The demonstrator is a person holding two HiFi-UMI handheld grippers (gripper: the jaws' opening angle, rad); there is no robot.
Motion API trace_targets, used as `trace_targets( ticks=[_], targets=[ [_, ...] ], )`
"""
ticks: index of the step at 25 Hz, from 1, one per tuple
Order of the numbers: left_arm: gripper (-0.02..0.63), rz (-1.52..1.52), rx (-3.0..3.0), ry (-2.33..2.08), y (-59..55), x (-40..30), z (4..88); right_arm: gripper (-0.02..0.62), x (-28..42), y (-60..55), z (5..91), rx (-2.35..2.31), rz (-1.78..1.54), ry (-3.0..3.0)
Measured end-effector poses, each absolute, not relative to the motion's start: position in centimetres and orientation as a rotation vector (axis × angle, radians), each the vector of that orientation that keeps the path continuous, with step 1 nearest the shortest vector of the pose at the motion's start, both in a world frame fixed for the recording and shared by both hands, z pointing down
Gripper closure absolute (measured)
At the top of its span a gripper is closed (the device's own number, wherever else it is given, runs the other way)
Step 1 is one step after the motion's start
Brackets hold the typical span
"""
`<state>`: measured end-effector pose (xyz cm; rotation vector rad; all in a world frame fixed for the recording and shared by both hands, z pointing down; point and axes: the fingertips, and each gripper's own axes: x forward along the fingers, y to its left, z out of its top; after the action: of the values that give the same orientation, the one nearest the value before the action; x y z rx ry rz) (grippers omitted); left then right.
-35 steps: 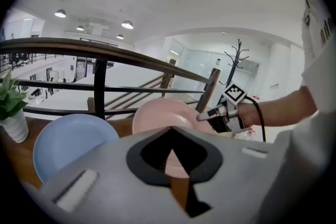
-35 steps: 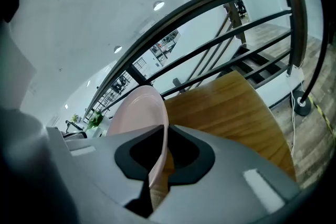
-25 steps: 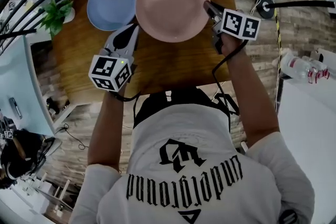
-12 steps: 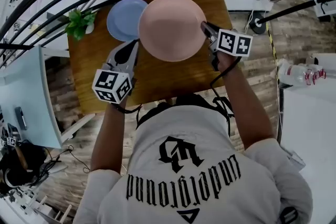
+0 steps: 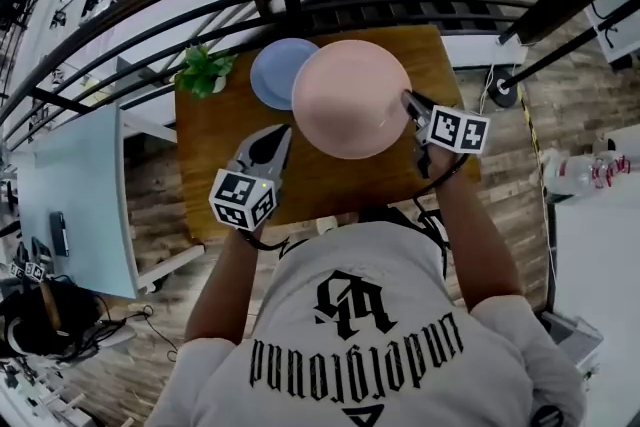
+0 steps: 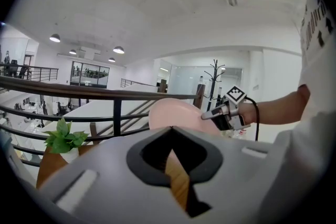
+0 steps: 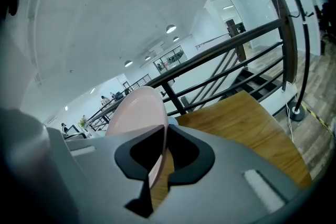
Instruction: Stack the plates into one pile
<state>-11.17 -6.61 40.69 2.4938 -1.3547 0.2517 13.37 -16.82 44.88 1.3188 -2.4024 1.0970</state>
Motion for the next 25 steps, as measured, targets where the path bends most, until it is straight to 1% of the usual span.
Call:
trace_targets(
  ticks=[4, 12, 19, 25],
  targets=[
    [0.56, 0.234, 2.476, -1.381, -5.9, -12.2, 40.6, 0.571, 12.4, -16.0, 45.1, 1.293, 1.1, -2.402],
    [0.56, 0.213, 2.418, -1.461, -4.9, -11.4, 40.3, 0.571, 12.0, -16.4, 45.6, 1.189, 1.11, -2.428],
    [0.56, 0.194, 2.356, -1.544, -4.7, -9.4, 39.8, 0.571, 12.4, -17.3, 46.0, 1.066, 1.091, -2.46],
    [0.56, 0.223, 2.335, -1.57, -4.8, -6.3, 40.5, 0.571, 13.7, -18.2, 46.5, 0.978, 1.094, -2.474]
  ],
)
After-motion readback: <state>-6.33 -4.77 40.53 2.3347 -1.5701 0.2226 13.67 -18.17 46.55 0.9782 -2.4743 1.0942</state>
